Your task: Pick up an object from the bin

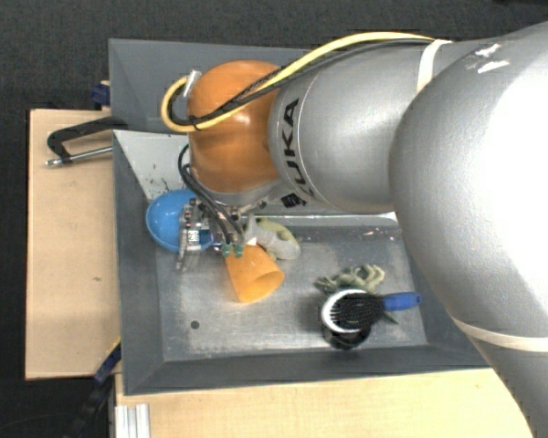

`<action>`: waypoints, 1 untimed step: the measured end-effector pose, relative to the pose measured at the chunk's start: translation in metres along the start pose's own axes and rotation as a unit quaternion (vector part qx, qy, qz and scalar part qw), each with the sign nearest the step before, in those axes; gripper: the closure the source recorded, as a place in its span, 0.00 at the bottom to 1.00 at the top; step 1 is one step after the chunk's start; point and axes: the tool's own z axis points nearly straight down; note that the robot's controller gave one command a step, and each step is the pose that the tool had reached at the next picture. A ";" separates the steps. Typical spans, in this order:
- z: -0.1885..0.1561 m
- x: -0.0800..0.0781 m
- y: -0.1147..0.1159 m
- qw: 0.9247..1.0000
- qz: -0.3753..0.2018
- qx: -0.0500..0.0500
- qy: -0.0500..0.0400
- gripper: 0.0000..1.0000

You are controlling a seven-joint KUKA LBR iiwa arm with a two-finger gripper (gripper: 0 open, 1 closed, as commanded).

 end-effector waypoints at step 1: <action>-0.012 -0.002 0.000 1.000 0.001 0.000 0.001 1.00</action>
Offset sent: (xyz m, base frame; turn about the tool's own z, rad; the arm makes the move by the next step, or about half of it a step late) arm 0.0001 -0.0002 0.0100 0.0000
